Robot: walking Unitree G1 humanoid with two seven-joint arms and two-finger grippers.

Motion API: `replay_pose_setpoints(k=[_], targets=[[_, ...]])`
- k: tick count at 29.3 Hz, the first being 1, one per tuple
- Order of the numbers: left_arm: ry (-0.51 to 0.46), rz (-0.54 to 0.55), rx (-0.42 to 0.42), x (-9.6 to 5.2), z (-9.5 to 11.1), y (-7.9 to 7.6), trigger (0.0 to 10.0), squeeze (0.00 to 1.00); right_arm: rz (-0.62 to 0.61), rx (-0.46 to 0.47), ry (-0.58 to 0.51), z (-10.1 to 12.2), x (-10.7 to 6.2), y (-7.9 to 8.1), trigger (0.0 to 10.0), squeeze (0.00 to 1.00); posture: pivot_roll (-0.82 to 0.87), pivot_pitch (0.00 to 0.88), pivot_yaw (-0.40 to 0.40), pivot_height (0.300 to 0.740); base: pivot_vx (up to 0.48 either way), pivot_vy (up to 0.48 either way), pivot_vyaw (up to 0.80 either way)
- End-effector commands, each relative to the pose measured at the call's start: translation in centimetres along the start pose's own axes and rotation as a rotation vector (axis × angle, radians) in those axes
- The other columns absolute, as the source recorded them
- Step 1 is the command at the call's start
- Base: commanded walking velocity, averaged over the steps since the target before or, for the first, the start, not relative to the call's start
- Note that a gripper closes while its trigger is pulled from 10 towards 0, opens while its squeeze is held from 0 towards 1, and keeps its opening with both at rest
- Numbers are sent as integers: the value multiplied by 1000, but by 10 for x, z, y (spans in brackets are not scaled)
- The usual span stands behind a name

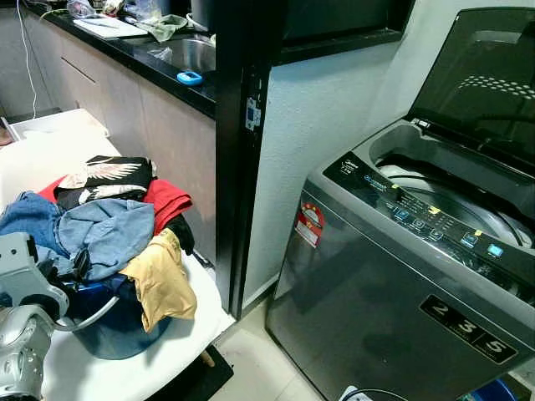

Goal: Clothes washing

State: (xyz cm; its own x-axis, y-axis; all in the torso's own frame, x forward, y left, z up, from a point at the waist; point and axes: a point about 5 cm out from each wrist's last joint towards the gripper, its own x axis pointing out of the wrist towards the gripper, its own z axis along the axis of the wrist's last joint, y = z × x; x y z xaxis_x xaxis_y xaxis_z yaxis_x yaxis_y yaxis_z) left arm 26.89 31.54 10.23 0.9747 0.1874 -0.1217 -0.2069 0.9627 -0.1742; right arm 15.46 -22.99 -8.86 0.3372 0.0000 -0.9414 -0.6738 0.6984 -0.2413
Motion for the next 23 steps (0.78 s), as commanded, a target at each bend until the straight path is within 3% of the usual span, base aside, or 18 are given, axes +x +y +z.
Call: replay_pose_setpoints(k=[1,9,10,23], targets=[[90,-32,-1,-1,-15,-7,10000,0,-4,-15,4,-3,-1,-2,10000,0,130,31,-130,740,0,0,0],[211,-61,-62,-6,-36,-13,9569,0,-7,-21,3,-2,-1,-3,10000,0,133,24,-131,740,0,0,0],[231,-63,-68,-8,-40,-14,78,0,-8,-23,3,-2,-1,-3,10000,0,135,21,-132,740,0,0,0],[287,-66,-93,-17,-53,-15,0,0,-13,-28,-10,4,0,-5,10000,0,139,17,-133,740,0,0,0]])
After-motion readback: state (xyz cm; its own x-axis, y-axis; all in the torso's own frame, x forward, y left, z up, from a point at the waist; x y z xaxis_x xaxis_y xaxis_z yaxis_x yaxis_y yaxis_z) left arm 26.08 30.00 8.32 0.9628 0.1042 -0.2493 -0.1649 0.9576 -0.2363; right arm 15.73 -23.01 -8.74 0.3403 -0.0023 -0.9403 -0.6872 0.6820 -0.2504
